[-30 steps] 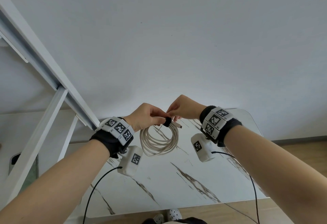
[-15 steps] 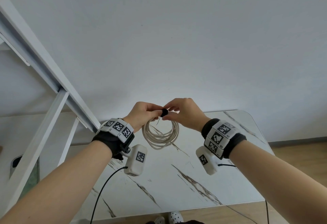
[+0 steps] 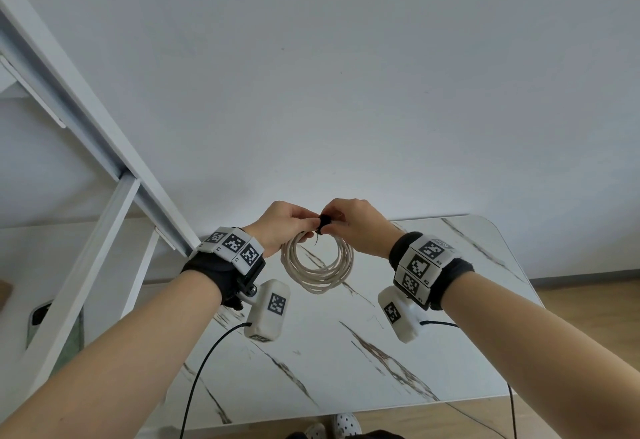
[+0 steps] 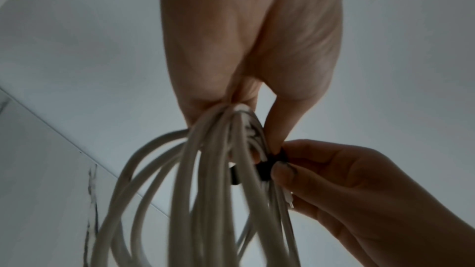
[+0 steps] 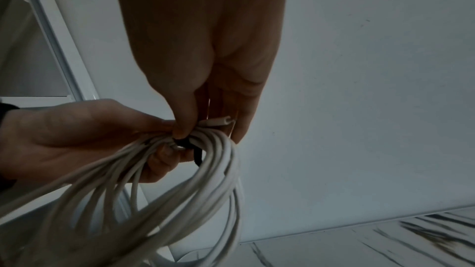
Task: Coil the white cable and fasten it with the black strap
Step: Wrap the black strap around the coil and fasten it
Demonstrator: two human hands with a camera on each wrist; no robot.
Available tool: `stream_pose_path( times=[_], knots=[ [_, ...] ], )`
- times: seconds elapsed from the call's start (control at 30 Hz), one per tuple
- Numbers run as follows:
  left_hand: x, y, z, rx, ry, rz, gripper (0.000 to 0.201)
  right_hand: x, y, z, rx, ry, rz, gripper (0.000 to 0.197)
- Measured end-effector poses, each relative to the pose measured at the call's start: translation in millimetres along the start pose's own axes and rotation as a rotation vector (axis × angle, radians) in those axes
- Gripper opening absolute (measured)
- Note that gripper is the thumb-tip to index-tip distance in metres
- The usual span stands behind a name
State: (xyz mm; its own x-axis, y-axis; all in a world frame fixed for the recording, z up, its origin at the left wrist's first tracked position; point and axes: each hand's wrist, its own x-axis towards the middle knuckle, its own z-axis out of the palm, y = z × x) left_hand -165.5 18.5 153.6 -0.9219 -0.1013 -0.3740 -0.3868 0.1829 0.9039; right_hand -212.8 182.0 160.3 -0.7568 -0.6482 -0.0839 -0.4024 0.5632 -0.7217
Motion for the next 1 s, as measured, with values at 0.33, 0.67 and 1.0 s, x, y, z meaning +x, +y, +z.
stream_pose_path(
  times=[0.33,0.67,1.0],
  knots=[
    [-1,1,-2,0.0,-0.028,-0.049,0.016,2,3,6,0.029,-0.019,0.029,0.014],
    [0,2,0,-0.062,-0.009,-0.068,0.009,1,2,11,-0.284,0.027,-0.062,0.046],
    [2,5,-1,-0.113,-0.052,-0.057,0.011,2,4,12,-0.379,0.118,-0.158,0.028]
  ],
)
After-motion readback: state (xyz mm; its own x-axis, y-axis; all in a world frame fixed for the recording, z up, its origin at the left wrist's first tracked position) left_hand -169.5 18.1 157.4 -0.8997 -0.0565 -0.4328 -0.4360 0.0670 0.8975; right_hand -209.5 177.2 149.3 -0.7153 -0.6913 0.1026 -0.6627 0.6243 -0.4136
